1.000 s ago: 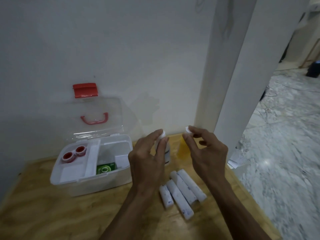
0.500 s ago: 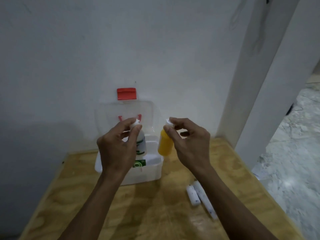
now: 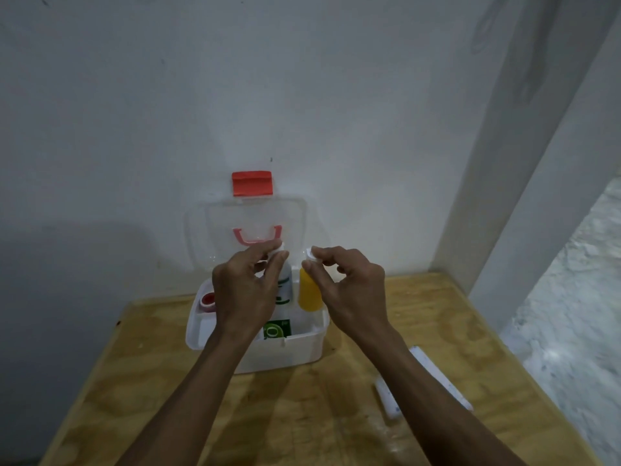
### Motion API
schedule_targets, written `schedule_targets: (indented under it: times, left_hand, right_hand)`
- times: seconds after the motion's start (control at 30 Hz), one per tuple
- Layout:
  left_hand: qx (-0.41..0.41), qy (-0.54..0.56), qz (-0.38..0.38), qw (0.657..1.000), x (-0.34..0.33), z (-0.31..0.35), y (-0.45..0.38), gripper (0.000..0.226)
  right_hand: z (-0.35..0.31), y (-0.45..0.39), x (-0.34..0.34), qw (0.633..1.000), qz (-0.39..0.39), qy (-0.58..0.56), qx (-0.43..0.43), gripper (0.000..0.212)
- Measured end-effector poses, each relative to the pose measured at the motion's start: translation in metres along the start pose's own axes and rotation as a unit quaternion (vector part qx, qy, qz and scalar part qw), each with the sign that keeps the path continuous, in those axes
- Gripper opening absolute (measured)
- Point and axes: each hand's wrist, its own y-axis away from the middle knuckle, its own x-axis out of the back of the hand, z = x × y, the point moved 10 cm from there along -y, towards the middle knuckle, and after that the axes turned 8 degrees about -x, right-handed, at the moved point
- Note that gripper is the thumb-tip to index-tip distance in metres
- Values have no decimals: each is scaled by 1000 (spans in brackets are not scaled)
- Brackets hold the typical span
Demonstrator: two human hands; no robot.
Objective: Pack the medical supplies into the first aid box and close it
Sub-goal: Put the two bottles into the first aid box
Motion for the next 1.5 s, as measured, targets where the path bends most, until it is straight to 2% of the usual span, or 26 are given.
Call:
schedule_targets:
  times: [0.57, 1.0, 1.5]
  left_hand:
    - [24, 12, -93, 995, -43, -31, 2, 21]
    - [31, 20, -180, 983, -60, -37, 9, 15]
    - [31, -64, -217, 974, -50, -29, 15, 23]
  right_hand:
    - [32, 16, -25, 999, -36, 32, 4, 16]
    - [39, 17, -38, 989, -85, 123, 0, 16]
    - [42, 24, -39, 980, -147, 116, -64, 24]
